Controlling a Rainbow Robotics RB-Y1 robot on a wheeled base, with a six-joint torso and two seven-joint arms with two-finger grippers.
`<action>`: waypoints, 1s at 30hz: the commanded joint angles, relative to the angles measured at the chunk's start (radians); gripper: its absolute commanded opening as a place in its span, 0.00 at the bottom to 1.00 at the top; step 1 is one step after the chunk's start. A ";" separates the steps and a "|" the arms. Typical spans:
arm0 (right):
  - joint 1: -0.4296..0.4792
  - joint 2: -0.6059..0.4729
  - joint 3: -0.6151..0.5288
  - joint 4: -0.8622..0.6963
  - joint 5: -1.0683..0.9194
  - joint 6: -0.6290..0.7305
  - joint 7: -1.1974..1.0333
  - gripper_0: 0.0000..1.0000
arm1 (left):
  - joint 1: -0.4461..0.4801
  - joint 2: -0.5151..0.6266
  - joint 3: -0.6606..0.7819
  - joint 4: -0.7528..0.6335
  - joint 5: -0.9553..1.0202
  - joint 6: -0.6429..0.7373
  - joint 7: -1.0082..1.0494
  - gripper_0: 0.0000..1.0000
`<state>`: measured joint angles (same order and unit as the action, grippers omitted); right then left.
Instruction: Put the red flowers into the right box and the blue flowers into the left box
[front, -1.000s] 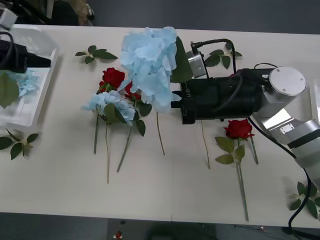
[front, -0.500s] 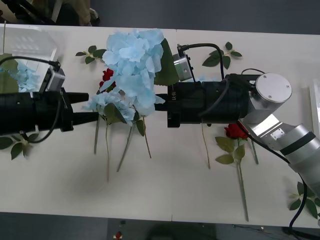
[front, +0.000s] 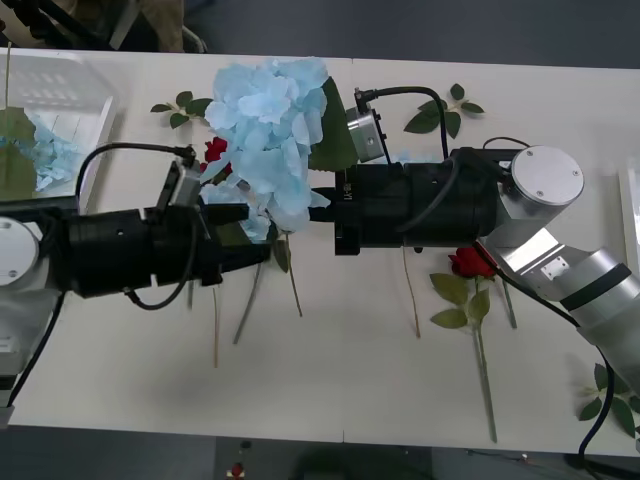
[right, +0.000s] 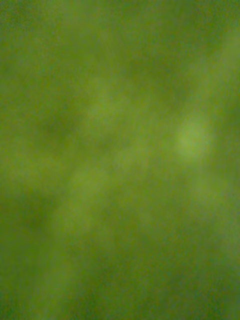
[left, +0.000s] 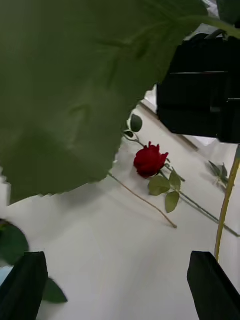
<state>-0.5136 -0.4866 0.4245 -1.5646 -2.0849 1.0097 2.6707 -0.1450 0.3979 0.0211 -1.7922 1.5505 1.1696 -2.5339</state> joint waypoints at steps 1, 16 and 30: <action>-0.025 -0.033 -0.013 -0.040 -0.015 0.004 0.035 0.00 | -0.022 0.007 -0.064 -0.032 0.005 -0.036 -0.011 0.81; -0.025 -0.036 -0.015 -0.040 -0.027 0.004 0.035 0.00 | -0.019 0.016 -0.167 -0.032 0.033 -0.028 0.001 0.81; -0.025 -0.041 -0.015 -0.040 -0.037 0.004 0.035 0.00 | -0.019 0.015 -0.196 -0.032 0.060 -0.054 0.001 0.00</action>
<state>-0.5136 -0.4866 0.4244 -1.5646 -2.1089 1.0097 2.6708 -0.1469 0.3983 -0.1674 -1.7922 1.5932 1.1204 -2.5338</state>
